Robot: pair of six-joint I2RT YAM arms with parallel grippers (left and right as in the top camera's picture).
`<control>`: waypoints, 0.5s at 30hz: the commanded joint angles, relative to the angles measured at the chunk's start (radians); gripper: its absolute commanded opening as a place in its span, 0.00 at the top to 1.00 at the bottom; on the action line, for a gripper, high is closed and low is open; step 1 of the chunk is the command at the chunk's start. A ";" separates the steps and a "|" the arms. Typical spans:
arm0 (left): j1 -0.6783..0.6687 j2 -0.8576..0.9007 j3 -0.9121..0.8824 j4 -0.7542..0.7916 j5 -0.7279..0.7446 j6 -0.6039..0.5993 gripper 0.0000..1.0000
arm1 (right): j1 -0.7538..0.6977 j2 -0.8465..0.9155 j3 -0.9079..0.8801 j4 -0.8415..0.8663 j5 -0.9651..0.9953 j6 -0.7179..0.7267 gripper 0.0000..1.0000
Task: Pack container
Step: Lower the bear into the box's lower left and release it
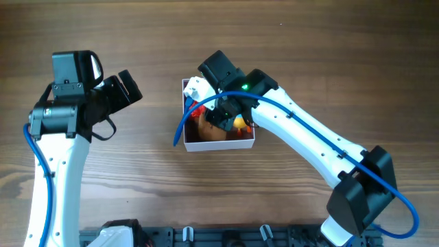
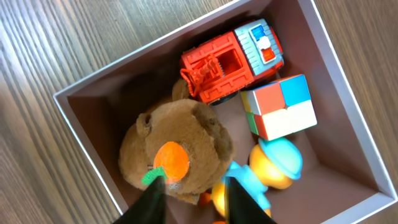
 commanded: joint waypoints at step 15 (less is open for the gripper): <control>0.006 0.006 0.001 0.001 0.004 0.006 0.00 | 0.002 0.037 -0.095 -0.019 -0.077 0.311 0.41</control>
